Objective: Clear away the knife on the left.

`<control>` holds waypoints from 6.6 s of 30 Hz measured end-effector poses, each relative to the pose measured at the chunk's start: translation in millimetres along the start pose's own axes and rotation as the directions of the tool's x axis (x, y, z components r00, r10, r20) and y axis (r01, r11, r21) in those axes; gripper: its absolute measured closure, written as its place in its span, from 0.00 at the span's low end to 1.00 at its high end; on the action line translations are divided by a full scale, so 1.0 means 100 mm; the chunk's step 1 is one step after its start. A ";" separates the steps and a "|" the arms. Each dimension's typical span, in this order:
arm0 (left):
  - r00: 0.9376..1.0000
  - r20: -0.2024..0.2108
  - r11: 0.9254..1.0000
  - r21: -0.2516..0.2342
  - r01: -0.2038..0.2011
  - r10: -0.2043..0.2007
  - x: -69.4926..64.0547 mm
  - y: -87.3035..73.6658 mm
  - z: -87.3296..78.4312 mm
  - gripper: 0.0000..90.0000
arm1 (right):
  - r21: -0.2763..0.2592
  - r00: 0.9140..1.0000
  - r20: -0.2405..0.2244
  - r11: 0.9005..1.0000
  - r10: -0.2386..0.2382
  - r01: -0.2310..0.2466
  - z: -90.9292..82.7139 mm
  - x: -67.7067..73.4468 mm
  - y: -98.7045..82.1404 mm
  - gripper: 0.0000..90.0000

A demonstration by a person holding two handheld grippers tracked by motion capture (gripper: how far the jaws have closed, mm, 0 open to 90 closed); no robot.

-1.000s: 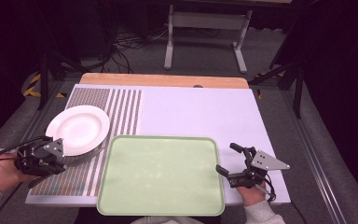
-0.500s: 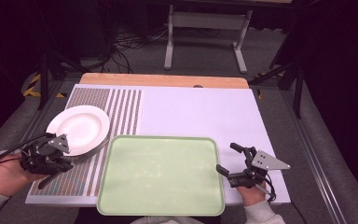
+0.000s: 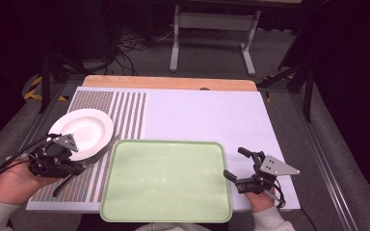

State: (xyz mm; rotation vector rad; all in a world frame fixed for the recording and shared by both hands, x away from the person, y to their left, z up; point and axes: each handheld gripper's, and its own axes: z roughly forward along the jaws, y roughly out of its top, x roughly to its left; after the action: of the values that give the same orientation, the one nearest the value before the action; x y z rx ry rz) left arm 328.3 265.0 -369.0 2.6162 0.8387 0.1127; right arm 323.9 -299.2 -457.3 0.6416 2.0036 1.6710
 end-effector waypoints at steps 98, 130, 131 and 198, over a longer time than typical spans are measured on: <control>0.970 0.156 0.982 0.024 0.187 -0.188 -0.57 0.65 1.11 0.89 | -0.002 1.000 -0.008 1.000 -0.005 0.005 -0.02 -0.01 -0.01 0.03; 0.969 0.130 0.976 0.089 0.198 -0.208 -0.54 0.66 1.25 0.88 | -0.004 1.000 -0.014 1.000 -0.004 0.004 -0.01 -0.01 0.00 0.03; 0.970 0.127 0.976 0.088 0.198 -0.208 -0.55 0.67 1.25 0.88 | -0.004 1.000 -0.013 1.000 -0.004 0.004 -0.01 -0.01 -0.01 0.03; 0.936 0.052 0.935 -0.096 -0.341 0.347 -0.73 0.72 1.36 1.00 | -0.006 1.000 -0.013 1.000 -0.001 0.001 -0.02 -0.01 -0.01 0.03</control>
State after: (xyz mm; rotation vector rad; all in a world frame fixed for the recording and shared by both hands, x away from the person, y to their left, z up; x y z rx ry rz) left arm 333.5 123.4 -463.4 2.6433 0.3357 0.1497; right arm 323.5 -301.8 -458.1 0.6289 2.0068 1.6843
